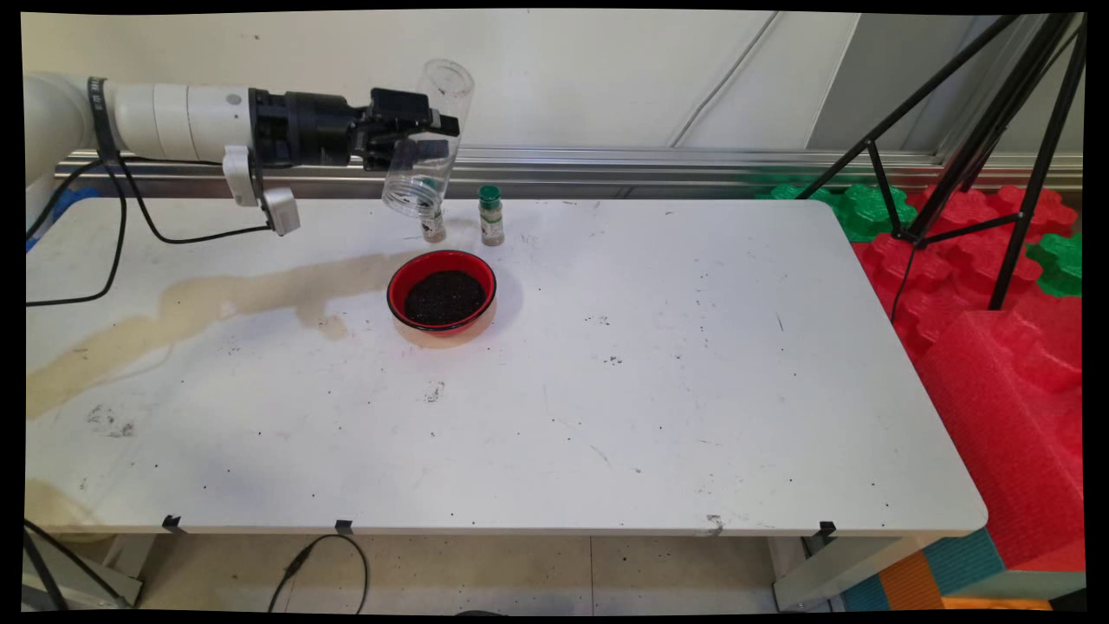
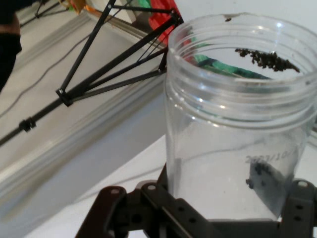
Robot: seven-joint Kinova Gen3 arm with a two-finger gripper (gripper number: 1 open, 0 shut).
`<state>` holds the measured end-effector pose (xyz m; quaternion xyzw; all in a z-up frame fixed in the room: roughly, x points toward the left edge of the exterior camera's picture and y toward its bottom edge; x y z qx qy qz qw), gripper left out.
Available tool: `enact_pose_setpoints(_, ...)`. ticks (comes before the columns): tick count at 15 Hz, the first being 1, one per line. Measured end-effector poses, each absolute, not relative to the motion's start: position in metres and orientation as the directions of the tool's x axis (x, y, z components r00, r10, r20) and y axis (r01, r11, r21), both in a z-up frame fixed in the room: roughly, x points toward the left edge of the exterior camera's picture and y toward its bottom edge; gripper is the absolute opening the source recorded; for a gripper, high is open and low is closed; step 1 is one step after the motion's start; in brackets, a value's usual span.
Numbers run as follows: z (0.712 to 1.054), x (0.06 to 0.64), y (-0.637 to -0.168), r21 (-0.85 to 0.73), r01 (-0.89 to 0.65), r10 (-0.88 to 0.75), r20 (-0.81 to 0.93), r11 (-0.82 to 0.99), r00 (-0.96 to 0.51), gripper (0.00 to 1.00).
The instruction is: Place the picked object on the table
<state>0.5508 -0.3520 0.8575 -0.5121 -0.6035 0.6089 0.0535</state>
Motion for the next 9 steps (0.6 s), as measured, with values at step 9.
enact_pose_setpoints(9, 0.883, 0.551, -0.349, -0.920, 0.389, 0.719, -0.299, -0.044, -0.627, 0.00)
